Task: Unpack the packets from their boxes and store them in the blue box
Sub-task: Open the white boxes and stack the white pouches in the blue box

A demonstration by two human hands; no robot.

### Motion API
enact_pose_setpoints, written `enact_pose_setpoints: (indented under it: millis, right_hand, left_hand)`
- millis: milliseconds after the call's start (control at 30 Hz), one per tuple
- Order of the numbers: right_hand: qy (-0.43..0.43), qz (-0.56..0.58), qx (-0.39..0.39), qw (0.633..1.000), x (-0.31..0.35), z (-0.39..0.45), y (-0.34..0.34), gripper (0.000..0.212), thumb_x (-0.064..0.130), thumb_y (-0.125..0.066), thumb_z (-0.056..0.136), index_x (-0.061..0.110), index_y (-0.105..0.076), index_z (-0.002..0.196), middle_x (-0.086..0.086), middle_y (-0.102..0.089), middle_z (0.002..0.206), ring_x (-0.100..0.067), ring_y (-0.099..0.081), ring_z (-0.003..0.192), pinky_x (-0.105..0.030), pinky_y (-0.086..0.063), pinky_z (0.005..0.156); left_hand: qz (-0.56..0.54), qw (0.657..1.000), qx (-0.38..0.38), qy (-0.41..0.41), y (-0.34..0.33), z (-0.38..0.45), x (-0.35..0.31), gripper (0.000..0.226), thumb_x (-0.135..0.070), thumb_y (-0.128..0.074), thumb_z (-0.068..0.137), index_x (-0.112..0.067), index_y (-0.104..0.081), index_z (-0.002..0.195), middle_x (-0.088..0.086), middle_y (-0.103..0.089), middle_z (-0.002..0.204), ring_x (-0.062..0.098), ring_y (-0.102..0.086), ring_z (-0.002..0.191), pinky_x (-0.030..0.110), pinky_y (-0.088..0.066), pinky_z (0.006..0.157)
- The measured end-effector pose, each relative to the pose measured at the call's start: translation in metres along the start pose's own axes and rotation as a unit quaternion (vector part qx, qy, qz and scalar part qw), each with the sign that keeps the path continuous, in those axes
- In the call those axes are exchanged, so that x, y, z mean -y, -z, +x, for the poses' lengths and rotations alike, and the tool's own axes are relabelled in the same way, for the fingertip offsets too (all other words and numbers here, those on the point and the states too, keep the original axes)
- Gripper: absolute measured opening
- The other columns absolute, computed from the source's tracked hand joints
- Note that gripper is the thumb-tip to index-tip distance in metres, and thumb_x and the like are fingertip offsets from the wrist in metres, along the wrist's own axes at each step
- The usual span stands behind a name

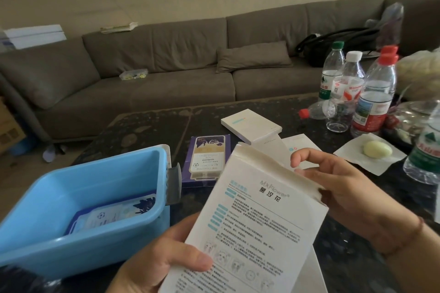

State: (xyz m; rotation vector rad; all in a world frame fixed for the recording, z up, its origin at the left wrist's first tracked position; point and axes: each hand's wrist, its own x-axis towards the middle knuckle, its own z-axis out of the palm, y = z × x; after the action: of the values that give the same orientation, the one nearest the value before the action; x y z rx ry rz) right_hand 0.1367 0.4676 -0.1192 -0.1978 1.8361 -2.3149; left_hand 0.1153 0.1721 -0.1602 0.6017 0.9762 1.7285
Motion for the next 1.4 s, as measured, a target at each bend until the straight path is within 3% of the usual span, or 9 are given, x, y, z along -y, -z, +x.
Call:
enact_pose_setpoints:
  millis: [67,200,500,633,733,900,1067,1233,1400]
  right_hand:
    - [-0.014,0.038,-0.009,0.999,-0.001,0.000,-0.006,0.042,0.027,-0.089,0.066,0.010,-0.065,0.095,-0.030,-0.065,0.088,-0.033,-0.067,0.066,-0.025,-0.051,0.046]
    - [0.048,0.005,-0.058,0.997,0.004,-0.004,-0.014,0.070,0.075,-0.074,0.056,0.020,-0.067,0.098,-0.026,-0.065,0.081,-0.036,-0.066,0.072,-0.035,-0.052,0.051]
    - [0.147,0.002,-0.226,0.963,0.008,-0.006,-0.033,0.025,0.037,-0.068,0.074,0.017,-0.069,0.089,-0.008,-0.071,0.073,-0.020,-0.063,0.060,-0.029,-0.049,0.051]
    - [0.292,0.057,-0.282,0.912,0.018,-0.013,-0.044,0.022,0.035,-0.075,0.068,0.024,-0.070,0.086,0.000,-0.067,0.069,-0.016,-0.057,0.065,-0.025,-0.048,0.062]
    - [0.397,-0.044,-0.303,0.865,0.018,-0.019,-0.058,0.012,0.025,-0.074,0.079,0.026,-0.066,0.088,0.002,-0.063,0.063,-0.013,-0.053,0.058,-0.021,-0.046,0.056]
    - [0.428,-0.126,-0.331,0.831,-0.006,-0.017,-0.072,0.009,0.028,-0.070,0.086,0.031,-0.063,0.092,-0.003,-0.059,0.061,-0.009,-0.049,0.047,-0.015,-0.041,0.047]
    - [0.409,-0.117,-0.316,0.848,-0.015,-0.017,-0.078,0.017,0.013,-0.071,0.083,0.025,-0.062,0.091,0.002,-0.057,0.053,-0.006,-0.047,0.044,-0.016,-0.038,0.044]
    - [0.397,-0.110,-0.325,0.851,-0.015,-0.017,-0.083,0.015,0.014,-0.068,0.081,0.026,-0.064,0.089,-0.004,-0.061,0.054,-0.010,-0.049,0.043,-0.023,-0.040,0.041]
    - [0.410,-0.121,-0.332,0.841,-0.017,-0.015,-0.088,0.016,0.011,-0.068,0.082,0.023,-0.062,0.091,-0.002,-0.062,0.055,-0.008,-0.049,0.042,-0.020,-0.039,0.043]
  left_hand:
    - [0.006,1.000,-0.001,-0.006,-0.003,0.002,-0.001,0.062,0.007,-0.042,0.095,-0.018,-0.032,0.150,0.025,-0.034,0.154,0.047,-0.024,0.144,0.053,-0.025,0.117]
    - [0.001,0.999,-0.010,-0.035,-0.005,0.007,-0.002,0.059,0.007,-0.042,0.095,-0.015,-0.033,0.149,0.028,-0.035,0.152,0.048,-0.028,0.142,0.055,-0.025,0.116]
    - [0.108,0.985,-0.083,-0.103,-0.020,0.023,-0.008,0.045,-0.003,-0.059,0.089,-0.017,-0.058,0.132,0.020,-0.060,0.134,0.040,-0.054,0.127,0.050,-0.047,0.102]
    - [0.322,0.870,-0.316,-0.201,-0.039,0.045,-0.012,0.035,-0.009,-0.079,0.076,-0.033,-0.075,0.101,-0.002,-0.076,0.107,0.019,-0.070,0.104,0.028,-0.057,0.086]
    - [0.415,0.766,-0.412,-0.265,-0.048,0.058,-0.009,0.032,-0.022,-0.078,0.081,-0.035,-0.070,0.109,-0.018,-0.072,0.112,0.008,-0.066,0.110,0.016,-0.052,0.088]
    - [0.292,0.778,-0.397,-0.390,-0.065,0.062,-0.003,0.053,-0.033,-0.066,0.068,-0.041,-0.058,0.120,-0.006,-0.063,0.124,0.015,-0.061,0.116,0.021,-0.051,0.087]
    - [0.378,0.679,-0.470,-0.418,-0.074,0.060,0.000,0.051,-0.006,-0.066,0.072,-0.040,-0.056,0.109,-0.012,-0.064,0.108,0.012,-0.063,0.104,0.019,-0.053,0.079]
    - [0.634,0.412,-0.421,-0.501,-0.069,0.043,0.000,0.024,-0.003,-0.063,0.074,-0.017,-0.056,0.093,0.003,-0.057,0.097,0.023,-0.057,0.092,0.035,-0.047,0.083]
    - [0.726,0.427,-0.352,-0.408,-0.080,0.044,0.015,0.012,-0.008,-0.063,0.083,-0.010,-0.075,0.086,0.001,-0.073,0.096,0.016,-0.067,0.094,0.033,-0.055,0.080]
